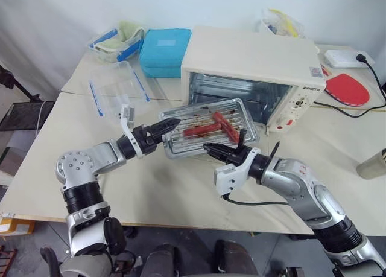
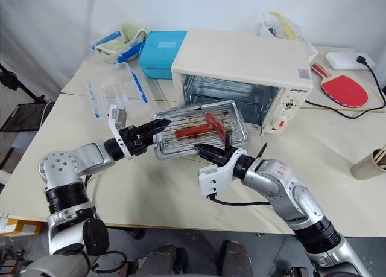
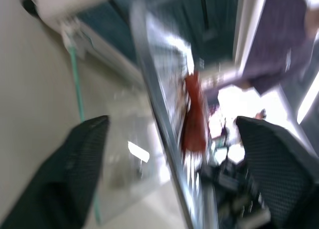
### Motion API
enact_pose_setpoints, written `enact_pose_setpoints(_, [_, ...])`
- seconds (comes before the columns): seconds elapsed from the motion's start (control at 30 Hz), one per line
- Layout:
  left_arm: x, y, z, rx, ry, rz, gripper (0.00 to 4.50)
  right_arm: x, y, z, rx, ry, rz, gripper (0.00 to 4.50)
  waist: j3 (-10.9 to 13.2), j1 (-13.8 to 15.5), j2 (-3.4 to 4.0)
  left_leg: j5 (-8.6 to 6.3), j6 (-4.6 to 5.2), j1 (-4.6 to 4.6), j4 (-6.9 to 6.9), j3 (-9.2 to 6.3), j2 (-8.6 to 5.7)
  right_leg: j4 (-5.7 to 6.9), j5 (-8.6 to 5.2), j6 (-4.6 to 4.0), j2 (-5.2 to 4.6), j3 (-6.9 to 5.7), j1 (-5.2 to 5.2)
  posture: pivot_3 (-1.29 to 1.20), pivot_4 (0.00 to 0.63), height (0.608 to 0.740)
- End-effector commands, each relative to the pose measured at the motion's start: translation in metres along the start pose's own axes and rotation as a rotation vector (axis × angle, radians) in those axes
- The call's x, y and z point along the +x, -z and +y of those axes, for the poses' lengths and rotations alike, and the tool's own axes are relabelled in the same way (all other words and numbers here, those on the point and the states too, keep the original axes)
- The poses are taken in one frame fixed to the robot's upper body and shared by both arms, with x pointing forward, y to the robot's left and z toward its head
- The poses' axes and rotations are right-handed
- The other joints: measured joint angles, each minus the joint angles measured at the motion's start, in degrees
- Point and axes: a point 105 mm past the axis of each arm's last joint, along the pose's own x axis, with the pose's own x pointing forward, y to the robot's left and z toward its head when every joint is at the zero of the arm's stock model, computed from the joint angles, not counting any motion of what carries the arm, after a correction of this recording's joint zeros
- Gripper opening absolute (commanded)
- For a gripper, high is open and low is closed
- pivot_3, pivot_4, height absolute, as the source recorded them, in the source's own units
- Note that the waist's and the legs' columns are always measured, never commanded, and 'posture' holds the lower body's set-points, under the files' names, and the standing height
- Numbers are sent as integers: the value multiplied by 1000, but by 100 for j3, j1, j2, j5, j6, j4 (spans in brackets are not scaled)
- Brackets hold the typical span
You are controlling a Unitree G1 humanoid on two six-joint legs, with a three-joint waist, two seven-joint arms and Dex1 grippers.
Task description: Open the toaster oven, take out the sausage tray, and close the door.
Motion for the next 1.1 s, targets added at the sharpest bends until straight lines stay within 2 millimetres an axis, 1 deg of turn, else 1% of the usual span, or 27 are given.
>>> enact_pose_setpoints(0.03, [-2, 5, -11, -16, 39, 45, 2740, 1, -12, -9, -17, 30, -66, 0, 1, -2, -1, 0, 0, 0, 0, 0, 0, 0, 0, 0, 1, -1, -1, 0, 150, 740])
enact_pose_setpoints(0.1, [-2, 5, -11, -36, 42, 43, 2060, 2, -13, -8, -17, 30, -74, 0, 1, -3, -2, 0, -1, 0, 0, 0, 0, 1, 0, 0, 1, 0, -1, 0, 150, 740])
enact_pose_setpoints(0.13, [-3, 4, -11, -51, 44, 35, 1829, 2, -13, -8, -16, 29, -78, 0, 1, 0, -1, 1, -1, 0, 0, 0, 0, 1, 0, 0, 1, 1, -1, 0, 150, 740])
enact_pose_setpoints(0.23, [-4, 1, -11, -75, 46, 19, 884, 2, -15, -7, -12, 28, -91, 0, 1, 9, -2, 1, -2, 0, 1, -1, 0, 1, 0, 0, 1, 0, 1, 0, 150, 740])
enact_pose_setpoints(0.27, [-4, 1, -11, -81, 46, 15, 442, 2, -15, -7, -7, 26, -95, 0, 1, 6, -2, 1, -2, 0, 1, -1, 0, 0, 0, 0, 1, 1, 1, 0, 150, 740])
enact_pose_setpoints(0.33, [-5, 0, -9, -98, 45, 12, 19, 2, -15, -6, -7, 24, -102, 0, 1, 3, -2, 1, -2, 1, 0, -1, -1, 0, 0, 0, 1, 1, 1, 0, 150, 740])
enact_pose_setpoints(0.5, [-10, -1, -4, -157, 39, -15, 19, 1, -16, -6, 89, 8, -128, 0, 2, 5, -4, 1, -3, 5, 0, -1, 0, 0, 0, 0, 1, 1, 4, 0, 150, 740])
enact_pose_setpoints(0.53, [-12, -2, -2, -174, 42, -30, 0, 0, -15, -5, 105, -1, -129, 539, 2, 2, -4, 1, -3, 5, 0, -2, 0, 0, 0, 0, 1, 2, 4, 0, 150, 740])
enact_pose_setpoints(0.6, [-16, -4, 0, -201, 40, -61, 0, -2, -15, -5, 117, -5, -137, 949, 2, 2, -3, 1, -3, 7, -1, -2, 0, 1, 0, 0, 1, 3, 4, 0, 150, 740])
enact_pose_setpoints(0.67, [-21, -8, 3, -229, 32, -106, 0, -4, -15, -7, 101, 0, -153, 1623, 2, 0, -4, 1, -3, 7, -1, -2, 0, 1, 0, 0, 1, 3, 4, 0, 150, 740])
enact_pose_setpoints(0.77, [-35, -11, 6, -263, 36, -160, 0, -12, -21, -8, 122, 5, -213, 2599, 2, 0, -4, 1, -4, 9, -2, -3, 0, 2, 0, 0, -2, 8, 4, 0, 150, 740])
enact_pose_setpoints(0.8, [-43, -10, 7, -273, 36, -174, 0, -17, -21, -7, 135, 0, -226, 2906, 2, -2, -4, 0, -4, 10, -2, -4, 0, 4, 0, 0, -2, 12, 4, 0, 150, 740])
enact_pose_setpoints(0.93, [-69, -1, 10, -317, 26, -213, 0, -38, -12, -6, 244, -2, -235, 2906, 2, -9, -4, -1, -6, 16, -6, -9, 0, 4, 0, -1, -3, 41, 6, 0, 150, 740])
enact_pose_setpoints(1.03, [-86, 5, 14, -314, 2, -253, 0, -56, -3, -12, 333, 49, -241, 2275, 2, 10, -4, -1, -6, 19, -3, -10, 0, -4, -1, -2, -2, 61, 16, 0, 150, 740])
enact_pose_setpoints(1.07, [-95, 7, 15, -307, -3, -272, 0, -64, 3, -12, 389, 64, -234, 1966, 2, 15, -4, -2, -6, 24, -1, -14, 0, -7, -1, -2, -2, 59, 27, 0, 150, 740])
enact_pose_setpoints(1.1, [-102, 8, 16, -303, -9, -297, 0, -72, 11, -7, 461, 50, -213, 1628, 2, 17, -4, -2, -6, 37, -1, -16, 0, -13, -1, -3, -1, 58, 43, 0, 150, 740])
